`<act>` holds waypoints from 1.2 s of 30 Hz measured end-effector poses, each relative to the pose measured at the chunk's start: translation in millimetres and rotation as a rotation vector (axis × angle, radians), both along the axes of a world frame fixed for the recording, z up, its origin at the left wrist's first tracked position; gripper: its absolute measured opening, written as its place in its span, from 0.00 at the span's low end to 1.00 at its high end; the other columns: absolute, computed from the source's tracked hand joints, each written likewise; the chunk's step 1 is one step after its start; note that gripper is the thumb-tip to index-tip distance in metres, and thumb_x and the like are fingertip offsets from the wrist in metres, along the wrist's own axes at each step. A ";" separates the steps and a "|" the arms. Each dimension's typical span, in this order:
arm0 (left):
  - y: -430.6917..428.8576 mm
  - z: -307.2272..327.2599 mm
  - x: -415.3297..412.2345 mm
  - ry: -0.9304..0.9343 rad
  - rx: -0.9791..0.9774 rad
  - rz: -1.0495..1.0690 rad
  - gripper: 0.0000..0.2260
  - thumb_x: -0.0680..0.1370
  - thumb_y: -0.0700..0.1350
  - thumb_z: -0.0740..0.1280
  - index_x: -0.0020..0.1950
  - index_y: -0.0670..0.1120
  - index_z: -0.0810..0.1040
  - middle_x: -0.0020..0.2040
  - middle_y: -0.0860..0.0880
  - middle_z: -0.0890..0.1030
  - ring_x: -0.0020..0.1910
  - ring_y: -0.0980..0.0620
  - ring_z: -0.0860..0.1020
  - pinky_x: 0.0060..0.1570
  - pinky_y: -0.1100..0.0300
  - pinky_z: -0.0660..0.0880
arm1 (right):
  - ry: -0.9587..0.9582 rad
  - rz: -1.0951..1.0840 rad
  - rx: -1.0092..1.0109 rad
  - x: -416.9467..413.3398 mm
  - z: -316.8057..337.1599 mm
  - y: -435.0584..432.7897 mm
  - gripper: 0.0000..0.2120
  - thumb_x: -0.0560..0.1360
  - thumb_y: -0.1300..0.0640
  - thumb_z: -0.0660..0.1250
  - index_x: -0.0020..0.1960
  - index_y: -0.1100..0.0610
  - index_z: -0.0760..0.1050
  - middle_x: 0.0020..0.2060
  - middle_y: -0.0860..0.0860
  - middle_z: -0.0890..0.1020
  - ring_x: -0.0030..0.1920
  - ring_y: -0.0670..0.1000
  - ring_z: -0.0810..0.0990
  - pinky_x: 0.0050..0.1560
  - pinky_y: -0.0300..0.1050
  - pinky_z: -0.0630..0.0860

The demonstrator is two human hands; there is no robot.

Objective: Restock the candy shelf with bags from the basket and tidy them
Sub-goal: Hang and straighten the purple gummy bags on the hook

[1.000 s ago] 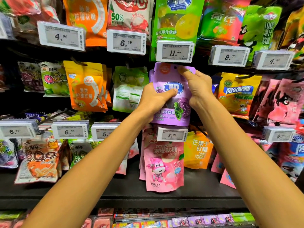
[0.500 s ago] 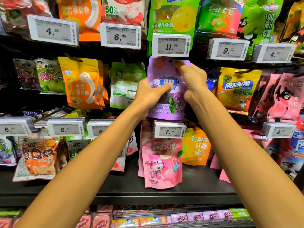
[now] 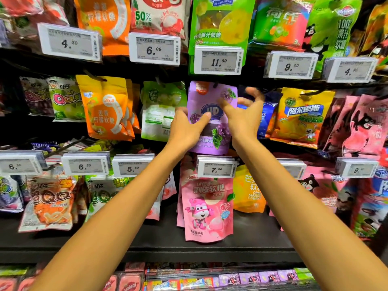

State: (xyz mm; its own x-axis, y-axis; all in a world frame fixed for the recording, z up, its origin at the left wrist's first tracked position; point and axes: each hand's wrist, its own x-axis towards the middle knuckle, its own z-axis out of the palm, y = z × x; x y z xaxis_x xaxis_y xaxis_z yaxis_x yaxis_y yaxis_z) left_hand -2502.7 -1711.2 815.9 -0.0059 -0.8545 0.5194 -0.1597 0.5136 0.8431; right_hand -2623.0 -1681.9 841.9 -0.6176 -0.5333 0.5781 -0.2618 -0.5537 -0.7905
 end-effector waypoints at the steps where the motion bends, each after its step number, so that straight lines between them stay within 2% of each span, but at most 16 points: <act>1: 1.1 -2.0 1.1 0.004 -0.030 0.034 0.21 0.76 0.54 0.70 0.61 0.42 0.69 0.51 0.50 0.77 0.52 0.48 0.78 0.53 0.55 0.76 | 0.088 -0.056 -0.023 -2.0 -6.0 3.9 0.29 0.66 0.56 0.79 0.61 0.46 0.66 0.47 0.50 0.76 0.38 0.45 0.77 0.43 0.37 0.74; 3: 5.4 -4.8 3.9 0.031 -0.144 0.071 0.18 0.77 0.50 0.69 0.60 0.45 0.66 0.47 0.50 0.75 0.45 0.50 0.76 0.45 0.64 0.74 | 0.273 -0.150 -0.038 -6.0 -13.2 11.3 0.26 0.66 0.55 0.78 0.59 0.45 0.70 0.52 0.52 0.74 0.42 0.40 0.74 0.44 0.30 0.70; 5: 8.0 -6.6 7.3 0.012 -0.284 0.117 0.18 0.76 0.45 0.70 0.62 0.46 0.66 0.52 0.48 0.75 0.43 0.52 0.75 0.39 0.70 0.70 | 0.411 -0.197 -0.028 -9.2 -15.5 17.6 0.20 0.65 0.53 0.79 0.55 0.48 0.77 0.54 0.53 0.72 0.44 0.42 0.74 0.45 0.27 0.69; 7: 8.1 -8.1 9.3 -0.069 -0.378 0.170 0.19 0.74 0.42 0.72 0.63 0.48 0.70 0.56 0.47 0.74 0.47 0.51 0.74 0.44 0.64 0.71 | 0.497 -0.177 -0.007 -11.2 -17.0 20.0 0.19 0.65 0.54 0.79 0.55 0.50 0.80 0.55 0.53 0.72 0.47 0.47 0.75 0.49 0.35 0.74; 10: 6.6 -8.9 5.7 -0.151 -0.366 0.177 0.19 0.73 0.41 0.73 0.63 0.47 0.75 0.55 0.45 0.73 0.49 0.46 0.77 0.50 0.51 0.76 | 0.601 -0.144 0.062 -10.8 -18.6 17.7 0.21 0.66 0.54 0.79 0.57 0.50 0.81 0.56 0.51 0.74 0.49 0.49 0.75 0.52 0.45 0.76; 12: 4.4 -9.6 1.7 -0.159 -0.370 0.174 0.19 0.73 0.40 0.73 0.63 0.46 0.76 0.56 0.45 0.74 0.48 0.46 0.77 0.50 0.52 0.76 | 0.665 -0.175 0.113 -11.4 -20.2 11.9 0.22 0.66 0.53 0.79 0.59 0.49 0.81 0.58 0.50 0.74 0.55 0.49 0.76 0.55 0.46 0.75; 14: 1.0 -9.1 -0.8 -0.166 -0.391 0.184 0.19 0.73 0.38 0.72 0.63 0.47 0.77 0.54 0.46 0.75 0.46 0.48 0.75 0.49 0.56 0.75 | 0.680 -0.185 0.125 -12.3 -20.5 5.5 0.22 0.66 0.53 0.79 0.59 0.48 0.81 0.60 0.48 0.74 0.58 0.48 0.76 0.56 0.45 0.74; 18: -7.3 -6.2 -2.6 -0.145 -0.396 0.169 0.21 0.73 0.36 0.71 0.64 0.50 0.77 0.51 0.51 0.73 0.44 0.54 0.72 0.49 0.63 0.71 | 0.702 -0.192 0.129 -11.8 -17.3 -6.3 0.20 0.67 0.53 0.78 0.58 0.48 0.82 0.59 0.48 0.74 0.56 0.50 0.77 0.53 0.48 0.75; 21: -13.0 -3.7 -3.9 -0.141 -0.385 0.185 0.20 0.74 0.34 0.70 0.64 0.50 0.77 0.51 0.50 0.73 0.43 0.55 0.71 0.49 0.64 0.71 | 0.723 -0.213 0.146 -10.3 -12.8 -13.1 0.19 0.67 0.50 0.78 0.57 0.45 0.82 0.59 0.47 0.73 0.54 0.51 0.77 0.49 0.49 0.76; 25: -21.4 -3.0 -5.4 -0.159 -0.343 0.193 0.20 0.74 0.35 0.71 0.64 0.48 0.77 0.55 0.46 0.76 0.49 0.49 0.76 0.51 0.61 0.72 | 0.749 -0.223 0.221 -13.2 -11.7 -21.9 0.20 0.67 0.47 0.77 0.58 0.42 0.81 0.61 0.46 0.73 0.56 0.51 0.77 0.48 0.46 0.74; 28: -27.4 -5.2 -7.7 -0.198 -0.263 0.168 0.20 0.74 0.36 0.71 0.66 0.47 0.76 0.56 0.45 0.77 0.53 0.45 0.78 0.51 0.64 0.70 | 0.788 -0.200 0.301 -16.3 -14.8 -26.3 0.20 0.70 0.47 0.75 0.61 0.42 0.79 0.62 0.48 0.73 0.61 0.53 0.76 0.53 0.48 0.74; 32: -30.2 -6.3 -8.8 -0.264 -0.204 0.148 0.23 0.74 0.36 0.70 0.69 0.48 0.74 0.58 0.44 0.77 0.54 0.43 0.77 0.52 0.61 0.71 | 0.852 -0.212 0.345 -17.7 -14.3 -29.2 0.21 0.72 0.51 0.74 0.65 0.45 0.77 0.62 0.51 0.71 0.61 0.55 0.75 0.54 0.49 0.75; 36: -25.0 -7.0 -4.4 -0.252 -0.181 0.105 0.26 0.73 0.32 0.68 0.70 0.47 0.73 0.63 0.43 0.77 0.56 0.40 0.78 0.59 0.50 0.75 | 0.876 -0.198 0.354 -18.3 -13.2 -27.1 0.20 0.73 0.53 0.72 0.65 0.46 0.77 0.61 0.52 0.71 0.58 0.56 0.76 0.54 0.50 0.75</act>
